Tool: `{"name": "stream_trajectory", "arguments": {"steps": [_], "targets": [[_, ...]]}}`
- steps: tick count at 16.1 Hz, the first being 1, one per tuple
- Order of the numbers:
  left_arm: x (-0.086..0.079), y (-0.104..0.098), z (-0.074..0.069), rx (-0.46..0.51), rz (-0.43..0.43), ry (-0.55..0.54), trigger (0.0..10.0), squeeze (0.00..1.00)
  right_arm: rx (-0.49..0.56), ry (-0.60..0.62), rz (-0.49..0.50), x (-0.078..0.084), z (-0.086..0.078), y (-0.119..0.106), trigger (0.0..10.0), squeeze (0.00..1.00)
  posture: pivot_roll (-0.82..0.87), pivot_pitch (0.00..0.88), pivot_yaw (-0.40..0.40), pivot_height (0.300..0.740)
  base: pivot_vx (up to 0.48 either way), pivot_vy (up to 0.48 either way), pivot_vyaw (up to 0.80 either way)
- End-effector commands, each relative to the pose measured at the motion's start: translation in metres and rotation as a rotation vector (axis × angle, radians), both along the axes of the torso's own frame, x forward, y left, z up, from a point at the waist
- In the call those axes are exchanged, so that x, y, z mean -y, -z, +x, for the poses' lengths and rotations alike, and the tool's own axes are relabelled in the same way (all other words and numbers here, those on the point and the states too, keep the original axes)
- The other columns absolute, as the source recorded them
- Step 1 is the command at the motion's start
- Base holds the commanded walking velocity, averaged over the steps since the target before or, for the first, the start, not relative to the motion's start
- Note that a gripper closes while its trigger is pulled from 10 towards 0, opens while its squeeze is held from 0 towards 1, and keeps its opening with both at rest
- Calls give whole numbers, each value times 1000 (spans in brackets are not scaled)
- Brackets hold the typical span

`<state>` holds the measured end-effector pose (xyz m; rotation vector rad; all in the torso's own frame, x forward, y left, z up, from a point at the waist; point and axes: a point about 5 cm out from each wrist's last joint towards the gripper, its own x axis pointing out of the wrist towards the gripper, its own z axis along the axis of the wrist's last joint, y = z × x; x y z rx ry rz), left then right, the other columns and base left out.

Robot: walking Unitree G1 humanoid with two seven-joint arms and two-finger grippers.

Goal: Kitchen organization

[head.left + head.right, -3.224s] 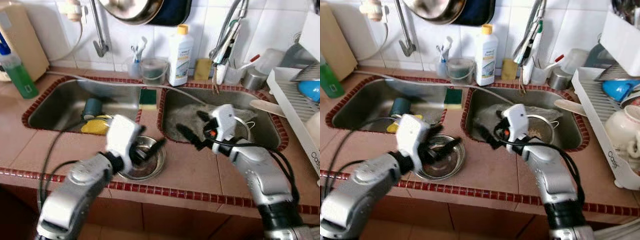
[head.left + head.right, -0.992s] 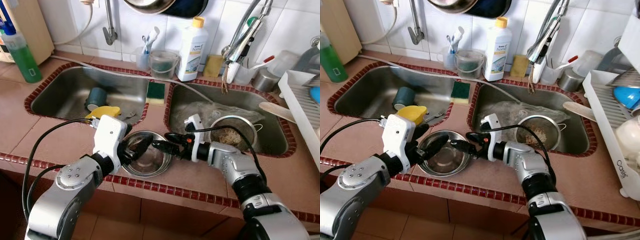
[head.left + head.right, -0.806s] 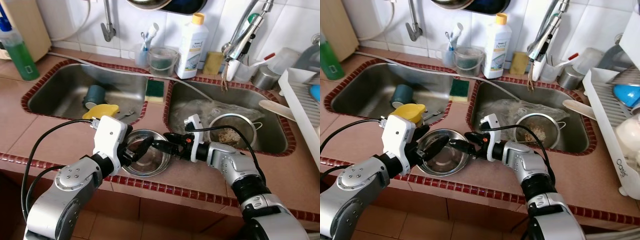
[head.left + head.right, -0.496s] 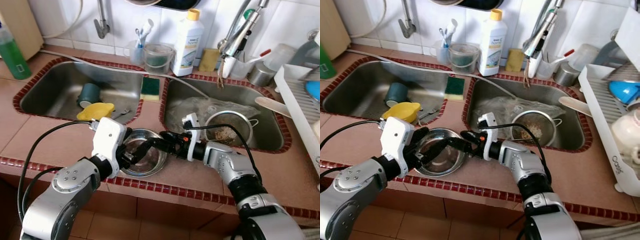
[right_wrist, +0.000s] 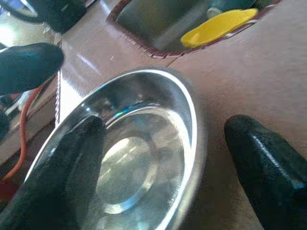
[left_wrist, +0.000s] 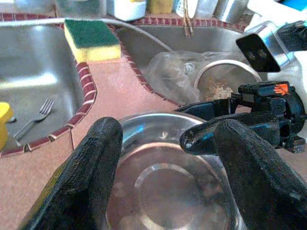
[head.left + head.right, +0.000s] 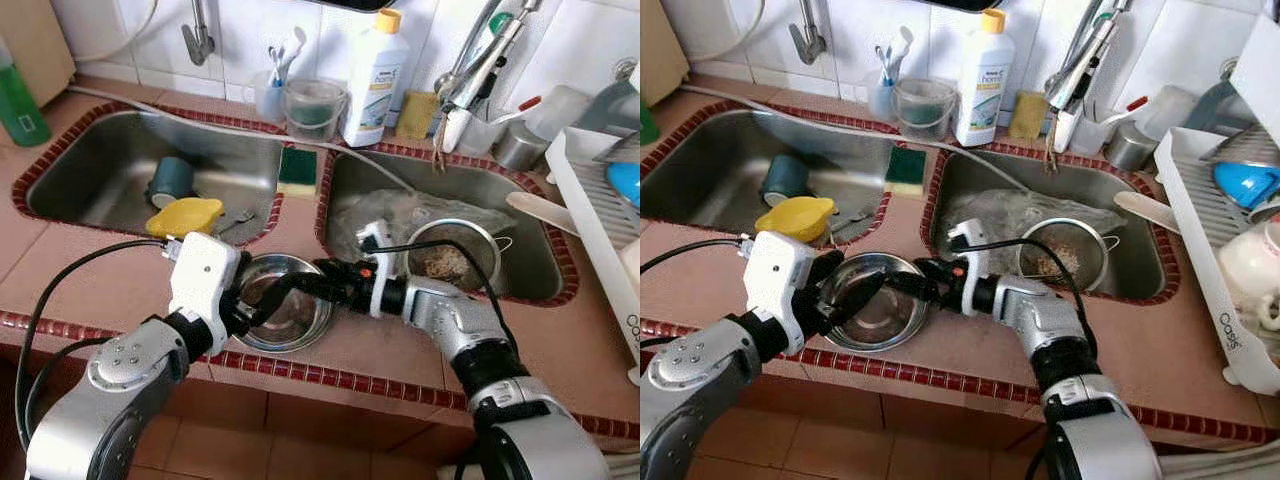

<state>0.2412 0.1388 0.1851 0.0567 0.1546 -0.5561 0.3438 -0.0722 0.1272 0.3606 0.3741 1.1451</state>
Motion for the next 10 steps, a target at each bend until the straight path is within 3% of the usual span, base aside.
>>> {"name": "stream_trajectory", "arguments": {"steps": [1,2,10], "targets": [[1,-3,-4,11,-7,1,10000,0,-18,-44,-14,-4,-3,3,980,0,30,153,-134,740,0,0,0],[1,-3,-4,10,-13,-9,10000,0,-23,-52,-12,-5,-3,2,0,0,31,155,-137,740,0,0,0],[0,-3,-6,9,-21,-20,10000,0,-11,-70,-32,-4,0,-1,0,0,24,163,-147,740,0,0,0]]}}
